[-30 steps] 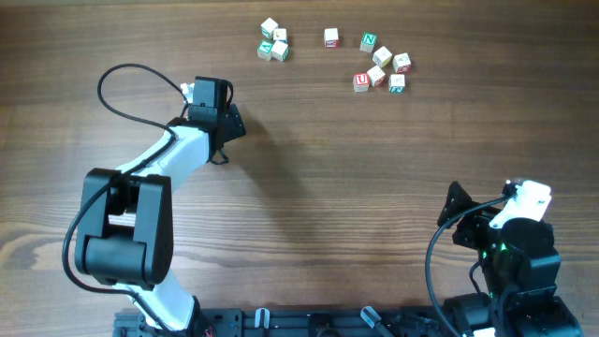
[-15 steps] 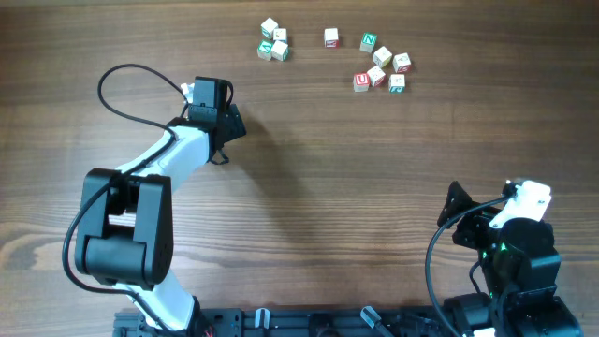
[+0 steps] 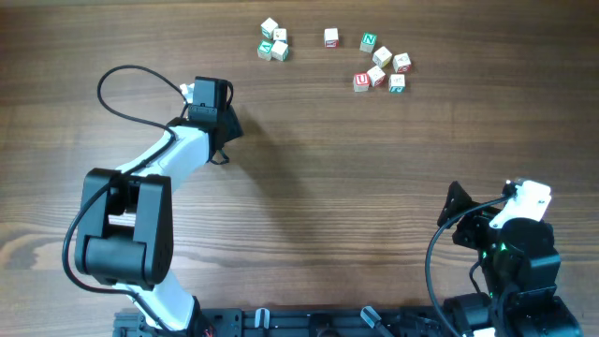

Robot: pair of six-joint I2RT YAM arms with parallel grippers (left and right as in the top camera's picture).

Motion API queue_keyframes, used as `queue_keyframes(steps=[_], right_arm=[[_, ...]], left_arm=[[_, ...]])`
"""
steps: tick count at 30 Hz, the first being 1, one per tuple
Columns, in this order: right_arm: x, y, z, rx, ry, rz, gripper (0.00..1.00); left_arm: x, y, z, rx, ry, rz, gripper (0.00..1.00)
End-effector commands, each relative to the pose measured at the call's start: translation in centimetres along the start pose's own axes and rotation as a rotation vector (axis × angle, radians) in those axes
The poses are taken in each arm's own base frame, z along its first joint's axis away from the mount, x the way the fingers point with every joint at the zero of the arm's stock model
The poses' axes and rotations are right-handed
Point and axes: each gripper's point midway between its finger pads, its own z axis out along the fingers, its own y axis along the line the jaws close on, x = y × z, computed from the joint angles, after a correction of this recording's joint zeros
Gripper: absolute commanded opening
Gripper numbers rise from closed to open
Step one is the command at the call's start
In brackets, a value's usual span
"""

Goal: Form a circle

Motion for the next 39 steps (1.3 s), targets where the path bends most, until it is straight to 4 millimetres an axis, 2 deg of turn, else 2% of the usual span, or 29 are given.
queue_keyframes(steps=[1, 2, 6, 10, 25, 34, 39], right_arm=[[0.21, 0.14, 0.15, -0.007, 0.009, -0.012, 1.00], [0.21, 0.14, 0.15, -0.007, 0.009, -0.012, 1.00], [0.21, 0.14, 0.15, -0.007, 0.009, -0.012, 1.00], [0.22, 0.14, 0.16, -0.007, 0.009, -0.012, 1.00], [0.21, 0.14, 0.15, -0.007, 0.009, -0.012, 1.00], [0.21, 0.14, 0.15, -0.007, 0.009, -0.012, 1.00], [0.21, 0.14, 0.15, -0.007, 0.009, -0.012, 1.00]], left_arm=[[-0.23, 0.16, -0.34, 0.008, -0.004, -0.027, 0.57], [-0.23, 0.16, -0.34, 0.008, -0.004, -0.028, 0.50], [-0.22, 0.16, -0.34, 0.008, -0.004, -0.031, 0.35], [-0.22, 0.13, -0.34, 0.008, -0.004, -0.065, 0.30], [-0.45, 0.61, -0.35, -0.018, -0.018, -0.063, 0.31], [0.38, 0.43, -0.43, -0.026, 0.007, -0.051, 0.33], [-0.19, 1.08, -0.46, -0.064, -0.024, -0.053, 0.34]])
